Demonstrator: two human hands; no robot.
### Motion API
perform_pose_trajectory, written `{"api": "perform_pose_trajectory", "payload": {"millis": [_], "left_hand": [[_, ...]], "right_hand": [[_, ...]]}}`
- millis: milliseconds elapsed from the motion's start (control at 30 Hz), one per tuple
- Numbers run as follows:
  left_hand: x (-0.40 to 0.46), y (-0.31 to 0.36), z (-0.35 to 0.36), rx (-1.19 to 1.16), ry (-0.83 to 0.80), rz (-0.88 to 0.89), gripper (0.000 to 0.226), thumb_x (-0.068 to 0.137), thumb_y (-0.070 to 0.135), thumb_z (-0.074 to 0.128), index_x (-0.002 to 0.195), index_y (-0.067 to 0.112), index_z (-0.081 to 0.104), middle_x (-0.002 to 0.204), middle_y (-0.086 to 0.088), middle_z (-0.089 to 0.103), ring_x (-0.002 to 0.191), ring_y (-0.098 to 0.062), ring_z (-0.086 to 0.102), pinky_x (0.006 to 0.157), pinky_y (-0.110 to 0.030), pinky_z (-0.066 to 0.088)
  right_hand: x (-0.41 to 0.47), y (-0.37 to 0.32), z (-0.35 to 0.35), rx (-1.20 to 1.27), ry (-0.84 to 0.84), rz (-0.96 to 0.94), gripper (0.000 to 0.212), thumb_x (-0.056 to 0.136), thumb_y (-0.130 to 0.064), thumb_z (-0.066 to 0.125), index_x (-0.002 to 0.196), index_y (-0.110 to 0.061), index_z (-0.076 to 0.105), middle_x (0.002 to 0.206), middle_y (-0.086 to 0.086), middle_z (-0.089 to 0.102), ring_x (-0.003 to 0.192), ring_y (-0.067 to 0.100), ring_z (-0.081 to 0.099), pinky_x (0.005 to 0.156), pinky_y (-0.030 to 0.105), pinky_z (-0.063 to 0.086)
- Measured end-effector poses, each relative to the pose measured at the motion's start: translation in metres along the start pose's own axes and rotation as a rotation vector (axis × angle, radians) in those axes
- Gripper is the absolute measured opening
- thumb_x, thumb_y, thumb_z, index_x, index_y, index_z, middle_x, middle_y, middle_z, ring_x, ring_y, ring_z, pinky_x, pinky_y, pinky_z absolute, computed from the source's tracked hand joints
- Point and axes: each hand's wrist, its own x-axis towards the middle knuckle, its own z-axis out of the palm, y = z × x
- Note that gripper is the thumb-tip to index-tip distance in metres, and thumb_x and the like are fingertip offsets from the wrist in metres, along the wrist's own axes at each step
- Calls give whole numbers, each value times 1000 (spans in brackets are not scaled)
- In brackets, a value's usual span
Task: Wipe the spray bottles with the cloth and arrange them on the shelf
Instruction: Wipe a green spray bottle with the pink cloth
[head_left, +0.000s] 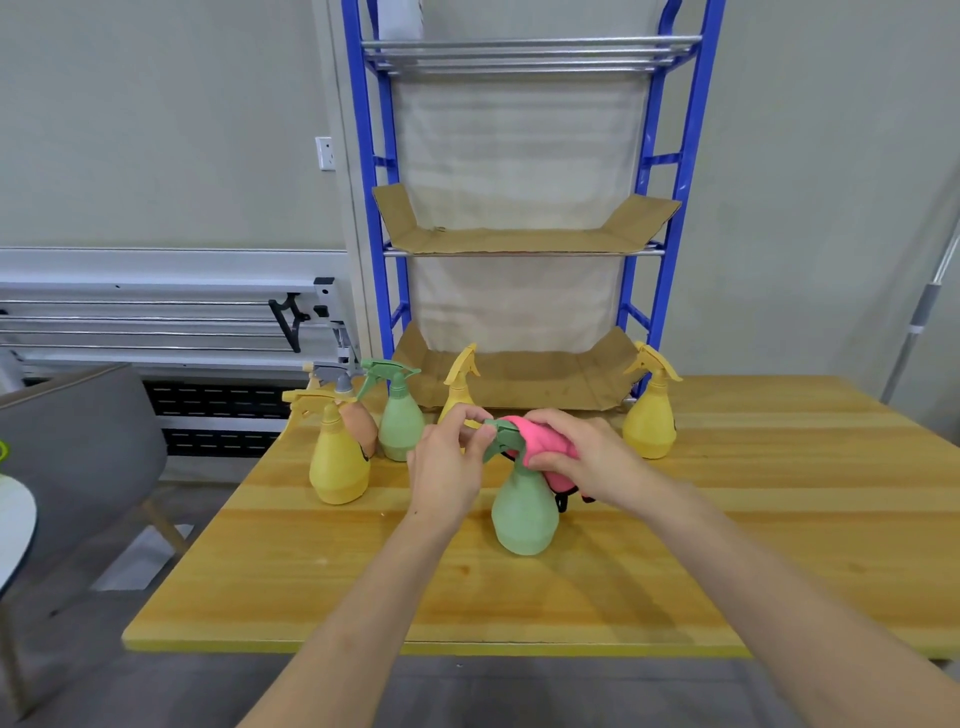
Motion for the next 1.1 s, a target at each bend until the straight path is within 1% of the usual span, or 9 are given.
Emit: {"api": "perform_pose_trajectory", "payload": {"millis": [167,300,400,533,667,833,900,1000,1100], "left_hand": [[-1,-3,3,-24,17,13,33,99,37,61,87,64,48,79,16,68,91,-16,65,90,-56,50],[1,-5,1,-6,-7,4,31,99,38,60,87,64,49,79,16,67,90,-15,64,90,-56,50],[5,-3,2,-7,-27,-12,33,100,37,59,87,65,48,78,16,66,89,-16,63,91,-57,50],[13,-3,2,-20,-46,-32,35,100,36,60,86,65,50,77,14,64,76,-11,60,89,-57,51],[17,-5,1,-54,-71,-42,21,100,36,60,92,54,55,75,13,63,68,-9,56,86,-57,53],[18,-4,-2,-99,-74,-60,11,99,34,63,95,44,63,77,11,64,68,-10,56,79,-45,53],[17,-1,-3,-145,-53,-87,6,98,31,65,100,37,66,78,8,63,67,-10,55,74,-38,51],[10,2,-1,-219,8,-137,15,96,29,69,111,29,65,82,2,66,72,-13,60,70,-31,46],[-5,7,5,-270,34,-173,20,96,28,70,114,28,62,88,1,72,82,-14,66,70,-26,45]], "right_hand": [[2,-8,21,30,109,127,42,83,-46,84,117,-31,62,99,-9,66,90,9,61,71,24,50],[2,-2,14,45,57,65,38,87,-41,81,121,-32,65,97,-8,68,87,11,63,70,26,50],[1,4,3,10,14,-2,38,91,-36,78,127,-29,66,103,-13,70,91,8,63,77,28,52],[-3,6,5,-13,27,-19,37,96,-35,73,132,-30,63,105,-14,71,92,9,64,80,33,54],[-9,3,5,-10,45,-12,38,99,-33,68,136,-30,61,108,-10,73,93,14,66,82,38,55],[-17,-3,3,91,48,80,53,99,-27,70,149,-31,53,135,-17,63,120,9,59,104,34,49],[-25,-2,2,225,80,149,48,98,-29,72,143,-35,56,129,-20,65,116,4,62,100,34,53],[-33,-1,-1,394,160,176,34,100,-25,68,133,-35,65,119,-21,72,111,2,65,90,26,54],[-38,-3,-2,458,208,173,32,105,-22,62,136,-30,66,123,-21,72,115,0,65,92,20,51]]}}
